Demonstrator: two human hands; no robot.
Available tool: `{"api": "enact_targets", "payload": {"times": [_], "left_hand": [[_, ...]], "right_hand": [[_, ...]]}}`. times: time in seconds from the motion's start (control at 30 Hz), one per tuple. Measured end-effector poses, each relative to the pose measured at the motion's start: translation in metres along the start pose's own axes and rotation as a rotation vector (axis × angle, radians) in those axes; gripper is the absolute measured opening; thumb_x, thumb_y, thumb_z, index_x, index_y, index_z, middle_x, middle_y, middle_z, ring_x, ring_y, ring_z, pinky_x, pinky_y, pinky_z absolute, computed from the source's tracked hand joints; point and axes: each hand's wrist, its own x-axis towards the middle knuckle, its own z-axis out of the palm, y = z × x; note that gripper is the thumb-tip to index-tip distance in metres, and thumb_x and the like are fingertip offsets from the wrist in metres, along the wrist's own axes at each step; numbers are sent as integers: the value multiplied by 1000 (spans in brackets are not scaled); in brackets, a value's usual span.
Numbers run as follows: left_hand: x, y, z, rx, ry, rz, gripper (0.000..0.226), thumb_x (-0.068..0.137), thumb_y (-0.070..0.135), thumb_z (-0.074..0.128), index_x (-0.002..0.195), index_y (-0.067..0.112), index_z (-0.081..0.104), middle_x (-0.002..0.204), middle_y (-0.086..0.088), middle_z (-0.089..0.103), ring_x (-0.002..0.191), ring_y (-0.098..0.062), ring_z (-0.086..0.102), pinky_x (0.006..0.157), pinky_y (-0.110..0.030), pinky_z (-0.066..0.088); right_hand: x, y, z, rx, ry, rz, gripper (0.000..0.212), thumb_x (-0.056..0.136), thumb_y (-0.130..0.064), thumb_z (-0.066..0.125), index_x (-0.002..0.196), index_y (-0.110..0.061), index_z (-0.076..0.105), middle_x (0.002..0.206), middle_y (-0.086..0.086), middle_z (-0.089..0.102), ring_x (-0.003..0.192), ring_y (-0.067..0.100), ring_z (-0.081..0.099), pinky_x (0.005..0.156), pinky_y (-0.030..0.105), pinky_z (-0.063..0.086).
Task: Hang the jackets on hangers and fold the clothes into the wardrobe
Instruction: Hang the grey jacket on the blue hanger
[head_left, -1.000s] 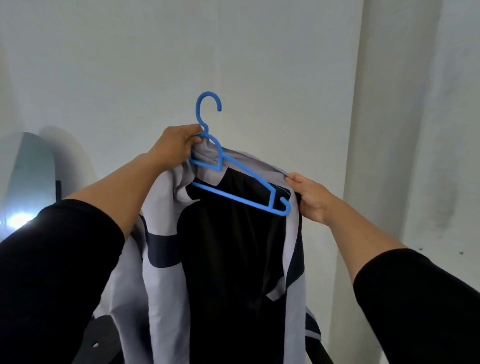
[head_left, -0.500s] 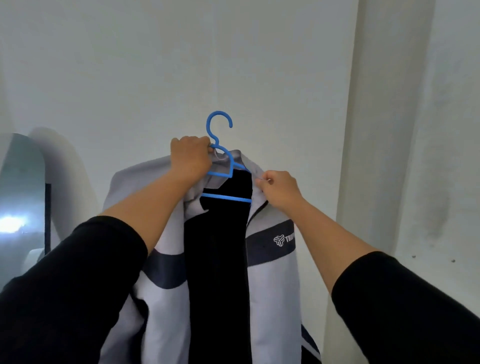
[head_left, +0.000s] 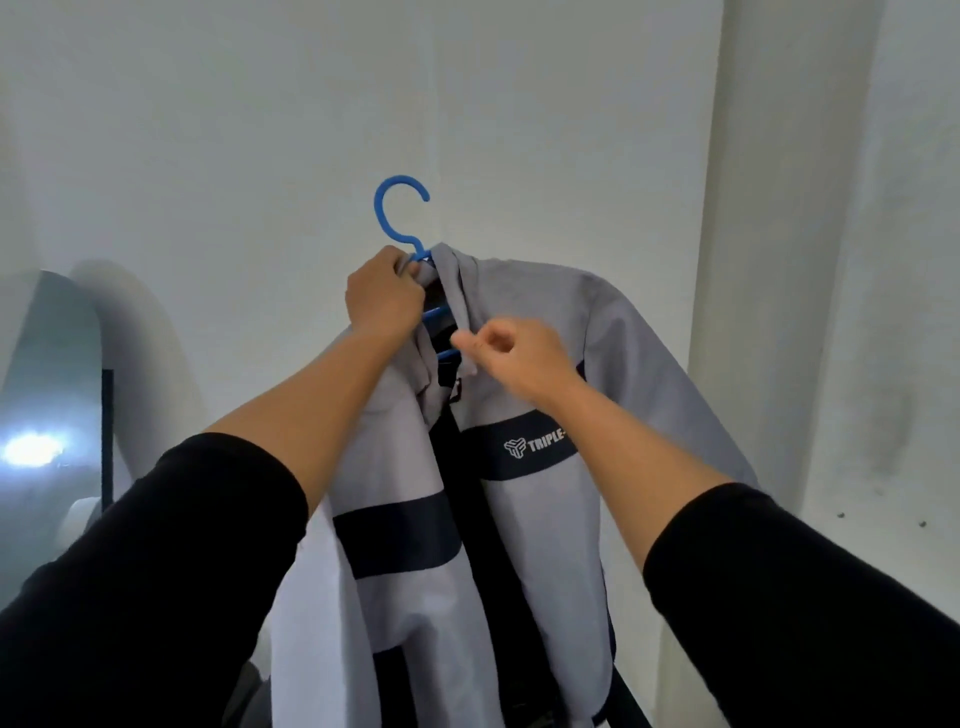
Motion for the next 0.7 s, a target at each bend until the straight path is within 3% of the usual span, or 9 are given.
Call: {"api": "enact_targets", "payload": {"times": [0.07,0.13,0.2,0.27,0.37,0.53,0.63,0.7], "left_hand": [[4,-3,-5,-34,0,50,20,95,20,44,97,8,59,97,-9,64,81,-20,50,70,-26,31],[4,-4,-9,-46,-14,88,20,96,20,44,99,7,59,95,-8,63,81,-18,49,71,-26,33],[1,-4,-8,-52,-24,126,20,96,20,44,100,8,60,95,-7,63,81,-18,50,73,-27,36],[-2,-3,-6,-63,-23,164,20,96,20,44,100,10,60,96,-6,65,85,-22,55,77,-33,43],[-9,-1,-2,-88,-11,212,20,96,21,45,101,11,62,98,-7,66,90,-24,57,83,-38,47],[-16,-7,-6,-163,-133,258,19,95,24,49,103,14,63,94,2,65,92,-20,59,82,-31,44],[-18,-18,-20,-191,-266,303,22,94,35,51,107,21,62,102,11,62,97,-10,55,88,-26,40],[-19,-31,-26,-149,-342,347,29,98,34,43,112,18,61,110,7,61,98,-8,51,88,-25,35]], "right_hand": [[8,6,-10,-198,274,-48,28,89,-47,55,88,-20,62,88,-4,61,88,13,55,73,26,41],[15,9,-19,-450,418,-22,31,90,-39,54,115,-21,58,119,1,55,114,22,45,89,36,35],[19,11,-28,-556,387,13,42,92,-34,52,133,-23,46,138,0,43,129,22,34,96,40,29],[18,13,-33,-612,306,30,46,95,-36,48,139,-25,39,144,-2,38,135,19,27,104,44,22],[14,16,-31,-676,216,50,37,96,-39,42,131,-27,45,132,-1,50,128,20,37,106,47,17],[13,15,-30,-512,281,43,18,95,-24,46,99,-13,59,102,8,56,98,28,52,79,36,30],[7,17,-38,-466,286,104,16,94,-23,49,94,-12,61,100,9,57,94,28,53,83,39,36],[1,21,-47,-451,301,143,17,93,-23,50,94,-11,62,99,10,57,93,28,54,85,41,38]]}}
